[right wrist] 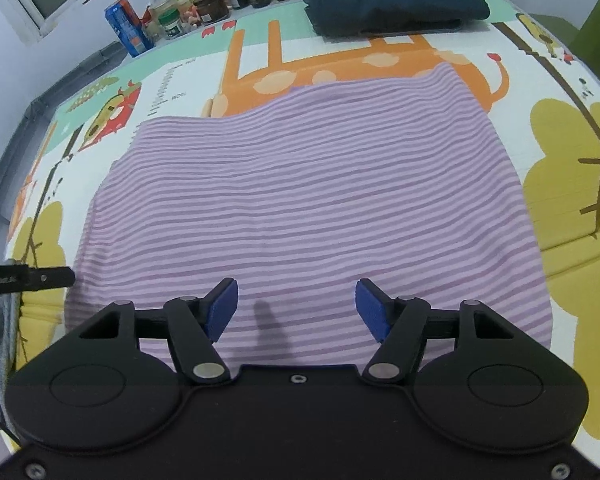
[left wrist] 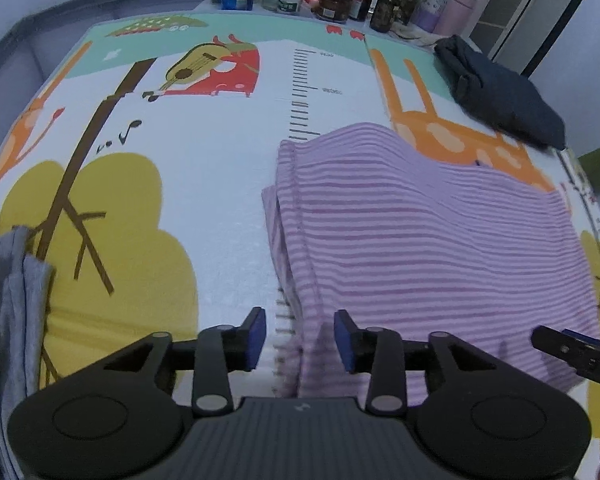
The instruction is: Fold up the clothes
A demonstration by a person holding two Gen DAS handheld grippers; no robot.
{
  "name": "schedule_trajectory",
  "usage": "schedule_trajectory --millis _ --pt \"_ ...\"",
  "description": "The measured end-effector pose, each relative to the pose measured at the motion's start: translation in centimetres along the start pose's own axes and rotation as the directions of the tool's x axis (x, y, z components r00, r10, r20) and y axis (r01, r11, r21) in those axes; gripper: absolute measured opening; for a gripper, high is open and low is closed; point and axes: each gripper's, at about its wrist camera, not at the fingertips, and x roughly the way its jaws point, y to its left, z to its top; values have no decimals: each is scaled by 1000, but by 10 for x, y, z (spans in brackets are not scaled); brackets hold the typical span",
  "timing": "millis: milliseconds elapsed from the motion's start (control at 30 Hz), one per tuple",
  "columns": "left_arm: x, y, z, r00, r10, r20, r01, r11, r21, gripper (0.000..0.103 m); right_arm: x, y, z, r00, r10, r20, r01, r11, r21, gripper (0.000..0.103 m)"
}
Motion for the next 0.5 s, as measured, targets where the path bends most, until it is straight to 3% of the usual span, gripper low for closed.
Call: schedule_trajectory --millis 233,400,500 --pt "-19 -17 -28 999 -53 11 53 998 -19 44 -10 -3 3 1000 12 16 -11 998 -54 71" --pt "1 -44 -45 998 -69 -12 69 997 31 45 -11 -36 5 1000 13 3 -13 1000 -9 71" --pt "24 -52 -52 997 -18 -72 21 999 43 44 -4 -61 8 1000 6 -20 -6 1000 24 71"
